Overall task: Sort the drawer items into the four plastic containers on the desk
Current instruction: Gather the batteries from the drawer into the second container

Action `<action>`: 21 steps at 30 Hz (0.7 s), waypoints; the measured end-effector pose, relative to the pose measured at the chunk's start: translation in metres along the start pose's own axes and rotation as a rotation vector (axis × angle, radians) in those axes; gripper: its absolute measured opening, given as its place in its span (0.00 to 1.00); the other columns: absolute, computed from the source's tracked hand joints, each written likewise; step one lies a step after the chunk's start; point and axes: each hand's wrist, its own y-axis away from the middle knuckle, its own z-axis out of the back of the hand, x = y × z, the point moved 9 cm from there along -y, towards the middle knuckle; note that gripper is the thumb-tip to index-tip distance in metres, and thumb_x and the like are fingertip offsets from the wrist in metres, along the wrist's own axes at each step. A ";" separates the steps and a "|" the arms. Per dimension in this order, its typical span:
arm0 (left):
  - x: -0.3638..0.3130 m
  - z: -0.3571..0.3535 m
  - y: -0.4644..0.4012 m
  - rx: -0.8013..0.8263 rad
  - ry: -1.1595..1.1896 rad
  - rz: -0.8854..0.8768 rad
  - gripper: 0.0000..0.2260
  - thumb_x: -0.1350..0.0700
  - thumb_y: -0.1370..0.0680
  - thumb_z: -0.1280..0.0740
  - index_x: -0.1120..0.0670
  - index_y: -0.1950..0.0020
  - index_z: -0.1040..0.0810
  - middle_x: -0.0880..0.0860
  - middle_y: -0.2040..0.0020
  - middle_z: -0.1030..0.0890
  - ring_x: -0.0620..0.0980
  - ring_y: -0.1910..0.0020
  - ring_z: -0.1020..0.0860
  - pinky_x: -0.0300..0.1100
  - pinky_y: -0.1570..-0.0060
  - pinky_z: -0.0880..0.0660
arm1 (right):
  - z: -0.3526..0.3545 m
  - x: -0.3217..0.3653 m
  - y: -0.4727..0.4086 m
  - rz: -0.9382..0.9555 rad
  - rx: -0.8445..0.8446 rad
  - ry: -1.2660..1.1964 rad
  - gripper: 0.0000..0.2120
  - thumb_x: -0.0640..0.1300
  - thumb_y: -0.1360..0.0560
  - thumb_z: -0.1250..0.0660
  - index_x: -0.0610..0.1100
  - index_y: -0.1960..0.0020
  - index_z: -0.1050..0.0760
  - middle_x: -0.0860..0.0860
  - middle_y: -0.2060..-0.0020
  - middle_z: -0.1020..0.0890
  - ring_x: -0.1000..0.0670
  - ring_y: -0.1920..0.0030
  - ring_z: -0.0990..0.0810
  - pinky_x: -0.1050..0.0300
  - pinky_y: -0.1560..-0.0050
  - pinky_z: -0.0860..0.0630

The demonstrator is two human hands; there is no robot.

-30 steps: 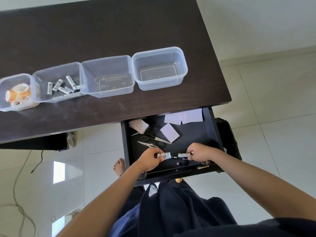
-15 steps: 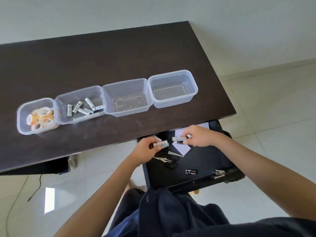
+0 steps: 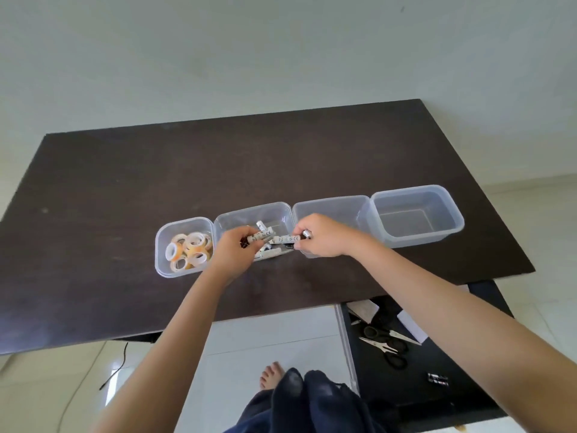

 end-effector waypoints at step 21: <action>0.018 0.010 -0.020 -0.041 -0.070 -0.055 0.22 0.61 0.25 0.34 0.54 0.31 0.31 0.54 0.34 0.27 0.52 0.33 0.30 0.45 0.35 0.32 | -0.015 0.036 -0.068 0.058 -0.089 -0.031 0.15 0.37 0.25 0.34 0.43 0.39 0.25 0.48 0.42 0.21 0.49 0.41 0.23 0.54 0.41 0.26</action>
